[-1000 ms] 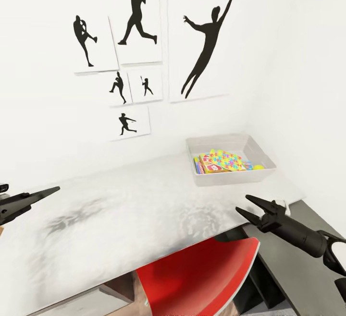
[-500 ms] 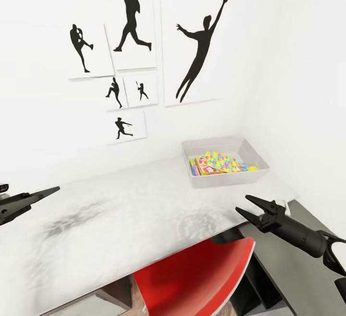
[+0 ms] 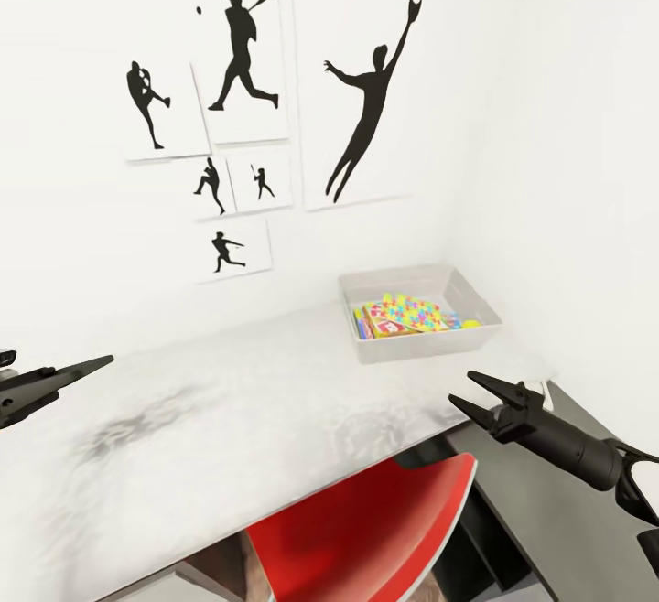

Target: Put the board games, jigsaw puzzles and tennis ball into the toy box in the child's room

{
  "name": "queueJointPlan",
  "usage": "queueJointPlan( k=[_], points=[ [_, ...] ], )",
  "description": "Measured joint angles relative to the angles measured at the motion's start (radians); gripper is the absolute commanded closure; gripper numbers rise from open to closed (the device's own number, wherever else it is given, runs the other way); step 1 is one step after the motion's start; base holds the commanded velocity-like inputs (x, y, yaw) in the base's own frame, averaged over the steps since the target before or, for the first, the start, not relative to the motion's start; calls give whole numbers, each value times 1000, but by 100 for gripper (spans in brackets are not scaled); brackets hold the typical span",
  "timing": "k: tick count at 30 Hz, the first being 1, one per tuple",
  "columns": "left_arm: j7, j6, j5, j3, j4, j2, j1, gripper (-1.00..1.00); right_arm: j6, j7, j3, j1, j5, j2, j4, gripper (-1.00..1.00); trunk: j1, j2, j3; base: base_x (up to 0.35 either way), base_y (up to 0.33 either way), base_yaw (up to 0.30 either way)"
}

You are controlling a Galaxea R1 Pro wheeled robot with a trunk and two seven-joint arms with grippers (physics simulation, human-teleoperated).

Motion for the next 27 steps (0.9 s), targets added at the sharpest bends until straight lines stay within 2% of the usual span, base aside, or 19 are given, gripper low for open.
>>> queueJointPlan(
  k=[27],
  points=[
    [0,0,0,0,0,0,0,-100,-1,0,0,0,2,0,0,-100,0,0,45,0,0,-9]
  ],
)
